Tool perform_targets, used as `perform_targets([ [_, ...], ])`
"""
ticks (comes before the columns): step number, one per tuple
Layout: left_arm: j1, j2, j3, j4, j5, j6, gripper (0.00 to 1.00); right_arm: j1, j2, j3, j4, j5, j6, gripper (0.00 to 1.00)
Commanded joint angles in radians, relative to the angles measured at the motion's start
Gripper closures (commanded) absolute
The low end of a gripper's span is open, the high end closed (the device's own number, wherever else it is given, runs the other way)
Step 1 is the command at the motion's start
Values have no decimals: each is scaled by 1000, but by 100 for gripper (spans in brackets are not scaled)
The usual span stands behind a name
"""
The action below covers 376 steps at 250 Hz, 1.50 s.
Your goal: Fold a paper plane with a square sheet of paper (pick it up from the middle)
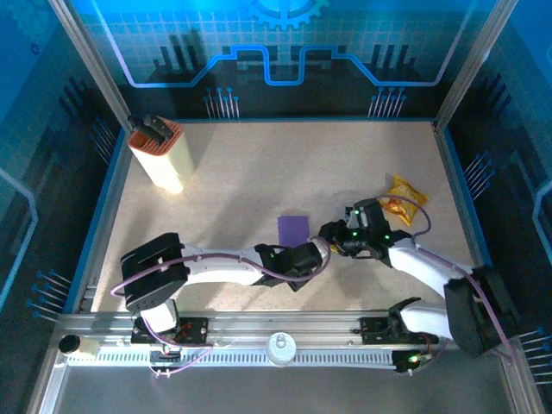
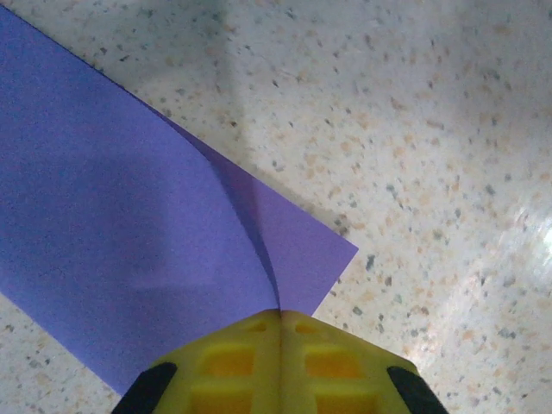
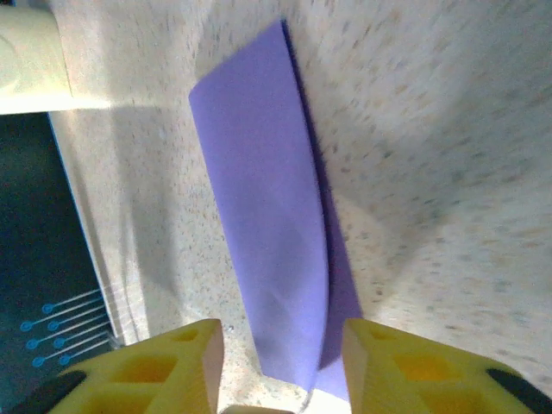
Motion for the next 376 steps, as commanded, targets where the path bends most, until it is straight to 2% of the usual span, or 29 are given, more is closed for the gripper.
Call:
perform_targets([
  [1,60,-63,1,40,206,-94,100,-53,-102,-40,-177,70,-67,55],
  [43,145,-76,-1,100,410,-160,100,-57,-272,-106,-220,162,-117,53],
  [74,173,-72,5,130,470,-190,100,-58,-362,-147,-217,153,-140,54],
  [96,191,-66,13,138,494,-207,100,-57,-371,-163,-194,90,-146,55],
  [141,204,-75,7,115,452,-205,100,-34,-268,-166,-95,-45,-134,60],
  [171,208,-83,-7,99,429,-203,100,34,-184,-140,-36,-25,-125,67],
  [198,208,-88,-20,99,421,-209,100,91,-91,-99,-6,7,-110,80],
  [222,210,-88,-23,105,421,-214,100,143,-6,-78,67,16,-82,87],
  [247,208,-90,-24,105,419,-217,100,183,72,-59,115,36,-61,89],
  [310,208,-90,-36,93,399,-215,98,188,207,-57,156,76,-40,93],
  [376,208,-42,-32,111,382,-246,89,189,250,-129,248,67,17,93],
])
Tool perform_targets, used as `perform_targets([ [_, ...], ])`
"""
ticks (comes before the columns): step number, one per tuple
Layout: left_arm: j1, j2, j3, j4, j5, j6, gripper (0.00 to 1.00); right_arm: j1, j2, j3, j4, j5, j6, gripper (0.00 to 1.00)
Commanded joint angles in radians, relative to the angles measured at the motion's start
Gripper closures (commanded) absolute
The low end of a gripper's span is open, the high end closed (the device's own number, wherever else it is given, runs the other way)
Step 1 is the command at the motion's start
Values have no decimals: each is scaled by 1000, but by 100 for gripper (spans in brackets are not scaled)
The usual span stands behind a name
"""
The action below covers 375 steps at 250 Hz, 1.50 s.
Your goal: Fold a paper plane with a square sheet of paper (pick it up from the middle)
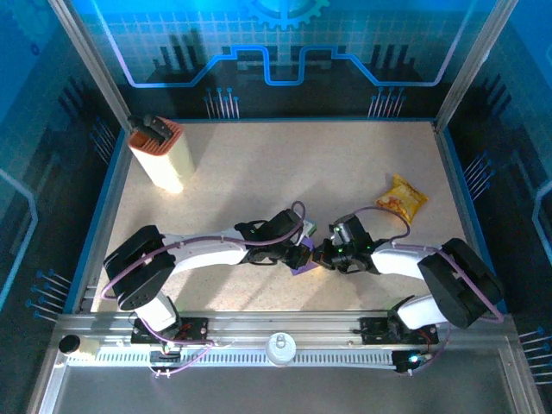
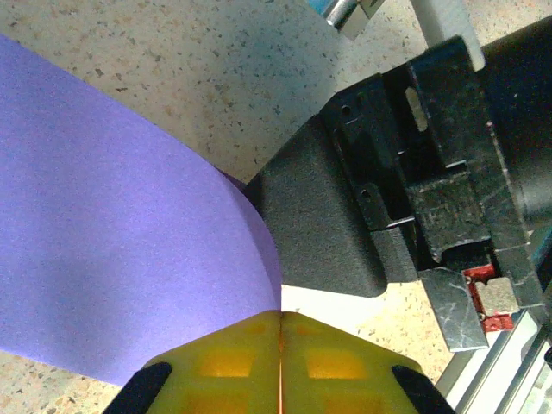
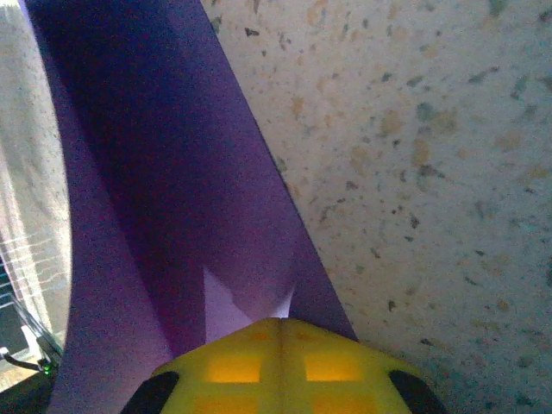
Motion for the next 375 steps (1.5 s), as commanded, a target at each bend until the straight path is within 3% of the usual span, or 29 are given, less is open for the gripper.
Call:
perform_targets([
  [1,7,25,-4,-2,-19,-33,89,8,20,-45,36,15,39,93],
  [173,6,86,21,35,-48,-66,68,8,36,-51,70,-5,56,93],
  [290,6,88,22,-3,-175,-99,73,2,19,-53,45,-2,48,93],
  [375,7,113,43,12,-141,-125,70,-6,15,-51,32,-4,41,93],
])
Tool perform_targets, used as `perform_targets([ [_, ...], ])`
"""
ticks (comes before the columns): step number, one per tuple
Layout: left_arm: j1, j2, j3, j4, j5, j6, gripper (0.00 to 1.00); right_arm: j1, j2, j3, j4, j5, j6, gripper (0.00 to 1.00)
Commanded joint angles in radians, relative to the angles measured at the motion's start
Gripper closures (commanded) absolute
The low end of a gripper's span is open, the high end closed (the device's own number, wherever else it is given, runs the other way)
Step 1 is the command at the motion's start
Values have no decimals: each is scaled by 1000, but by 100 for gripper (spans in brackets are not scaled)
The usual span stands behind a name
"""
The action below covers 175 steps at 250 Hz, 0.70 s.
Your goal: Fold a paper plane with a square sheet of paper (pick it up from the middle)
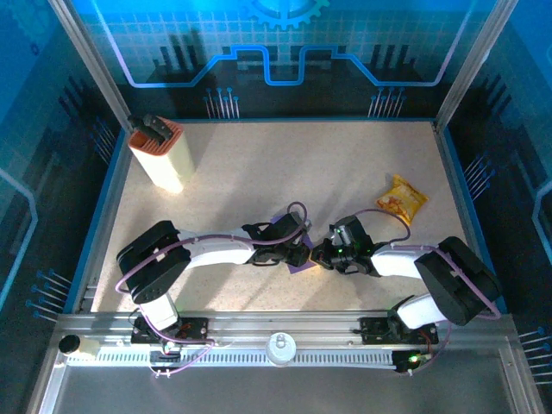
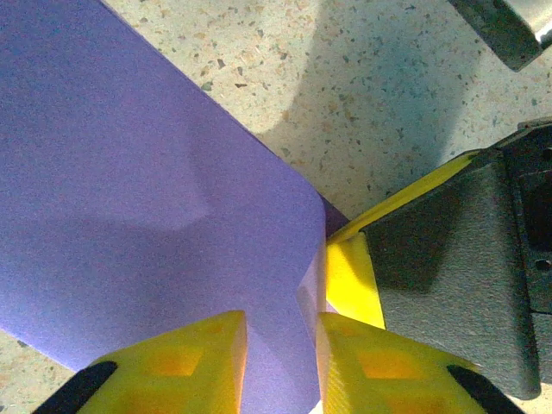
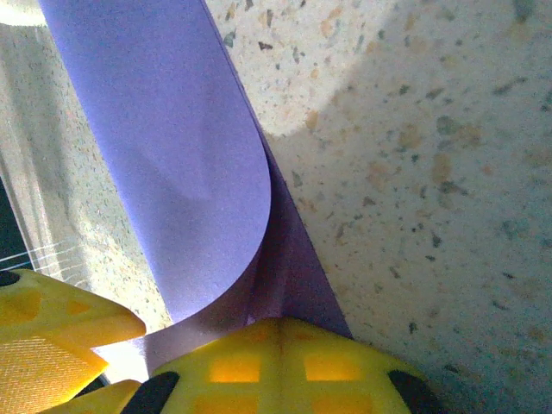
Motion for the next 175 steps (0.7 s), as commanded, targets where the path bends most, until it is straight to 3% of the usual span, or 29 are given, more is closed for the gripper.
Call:
perform_targets([
  [1,7,27,37,-6,10,-27,70,-5,-4,-20,-70,9,-8,93],
  [175,30,63,29,63,136,-54,75,-16,-18,-32,-65,4,-3,93],
])
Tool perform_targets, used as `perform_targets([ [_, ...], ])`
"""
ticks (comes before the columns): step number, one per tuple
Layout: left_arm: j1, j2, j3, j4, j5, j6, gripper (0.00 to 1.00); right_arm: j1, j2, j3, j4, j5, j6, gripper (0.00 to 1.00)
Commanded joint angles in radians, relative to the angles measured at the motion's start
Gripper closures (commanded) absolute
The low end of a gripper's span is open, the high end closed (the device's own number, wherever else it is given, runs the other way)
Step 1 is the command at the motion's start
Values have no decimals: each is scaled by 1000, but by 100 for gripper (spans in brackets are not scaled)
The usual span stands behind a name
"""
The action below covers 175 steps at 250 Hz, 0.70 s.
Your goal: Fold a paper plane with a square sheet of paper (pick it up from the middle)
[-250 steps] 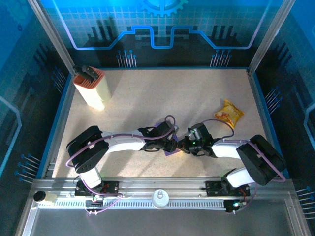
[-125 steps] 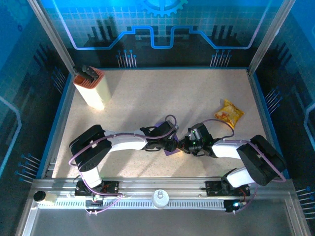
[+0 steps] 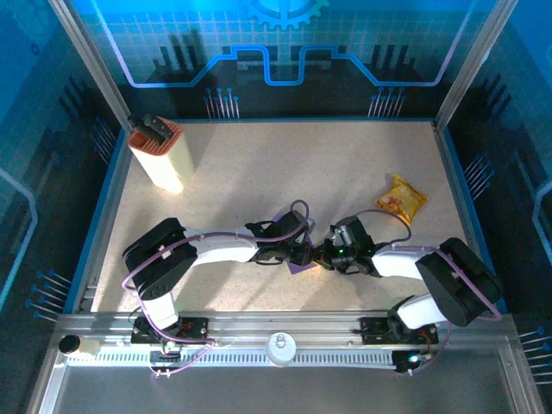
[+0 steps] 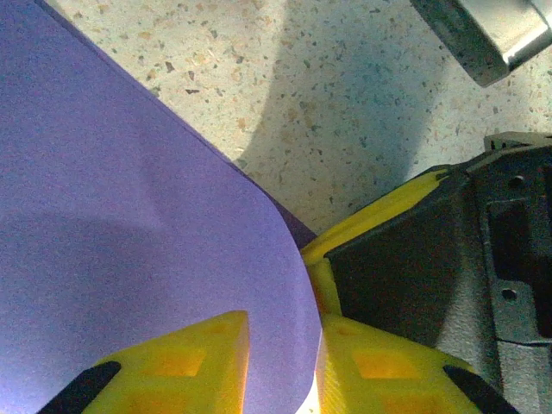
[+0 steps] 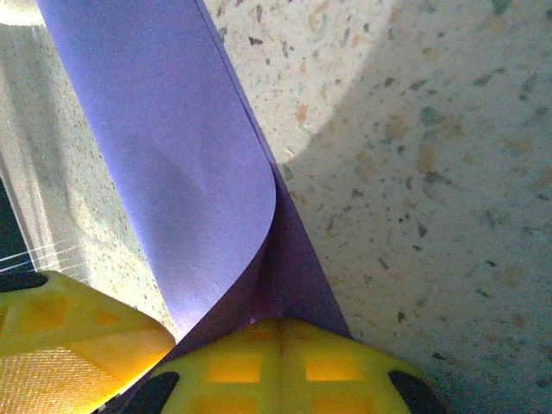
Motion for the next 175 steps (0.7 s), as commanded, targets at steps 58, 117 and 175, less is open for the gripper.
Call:
perform_targets([
  [58,22,18,9,1,41,-6,82,-13,-7,-24,-59,10,-4,93],
  [117,33,7,-5,33,101,-9,84,-16,-5,-24,-65,12,-7,93],
  [175,43,25,1,41,153,-4,82,-15,-5,-24,-63,14,-7,93],
])
